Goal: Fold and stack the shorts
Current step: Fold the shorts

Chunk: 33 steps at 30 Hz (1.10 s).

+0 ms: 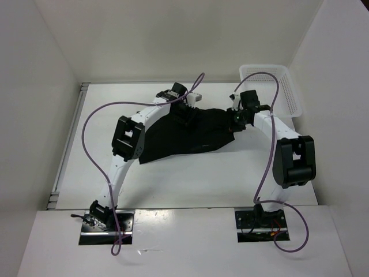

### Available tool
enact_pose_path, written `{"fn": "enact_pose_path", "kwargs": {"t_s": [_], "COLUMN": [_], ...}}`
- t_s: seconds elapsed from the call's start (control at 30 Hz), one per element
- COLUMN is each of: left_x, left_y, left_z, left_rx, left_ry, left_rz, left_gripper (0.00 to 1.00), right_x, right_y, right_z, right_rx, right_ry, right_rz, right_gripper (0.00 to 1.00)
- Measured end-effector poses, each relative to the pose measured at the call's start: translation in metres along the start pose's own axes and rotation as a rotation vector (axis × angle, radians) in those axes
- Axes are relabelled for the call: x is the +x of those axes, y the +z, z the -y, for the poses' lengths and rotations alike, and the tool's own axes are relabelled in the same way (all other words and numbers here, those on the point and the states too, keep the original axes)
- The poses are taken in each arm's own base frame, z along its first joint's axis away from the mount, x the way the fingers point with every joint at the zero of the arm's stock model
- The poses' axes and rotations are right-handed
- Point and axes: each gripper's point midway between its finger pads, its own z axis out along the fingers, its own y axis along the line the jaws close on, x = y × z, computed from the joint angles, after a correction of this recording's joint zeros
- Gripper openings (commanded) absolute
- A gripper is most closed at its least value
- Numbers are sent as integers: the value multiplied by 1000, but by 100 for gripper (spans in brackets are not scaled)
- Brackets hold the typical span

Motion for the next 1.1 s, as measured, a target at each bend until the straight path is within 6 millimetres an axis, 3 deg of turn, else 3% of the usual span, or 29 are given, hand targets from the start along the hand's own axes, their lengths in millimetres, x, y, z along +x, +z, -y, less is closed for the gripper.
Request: {"fn": "enact_pose_path", "kwargs": {"t_s": [0.23, 0.33, 0.5, 0.6, 0.7, 0.77, 0.93, 1.03, 1.07, 1.1], "left_x": [-14, -15, -2, 14, 33, 43, 51, 42, 41, 38], "left_y": [4, -8, -58, -86, -99, -98, -76, -63, -57, -54], "left_z": [17, 7, -48, -85, -114, -119, -107, -99, -96, -93], "left_rx": [21, 8, -64, -119, -163, -175, -137, -105, -90, -79], "left_ry": [39, 20, -89, -167, -233, -252, -244, -221, -213, -207], "left_rz": [25, 35, 57, 66, 51, 30, -14, -3, -4, -1], "left_gripper": [71, 71, 71, 71, 71, 71, 71, 55, 41, 34], "right_x": [-7, -20, -44, -44, -45, -49, -59, -66, -68, -70], "right_y": [-15, -26, -40, -45, -49, -51, -52, -49, -47, -44], "right_z": [17, 29, 46, 56, 65, 70, 81, 75, 70, 64], "right_rx": [61, 128, 244, 302, 352, 388, 466, 498, 498, 496], "right_ry": [-49, -81, -145, -162, -171, -174, -194, -228, -243, -258], "right_rz": [3, 17, 68, 54, 42, 42, 29, 32, 33, 33], "right_gripper": [0, 0, 0, 0, 0, 0, 0, 0, 0, 0]}}
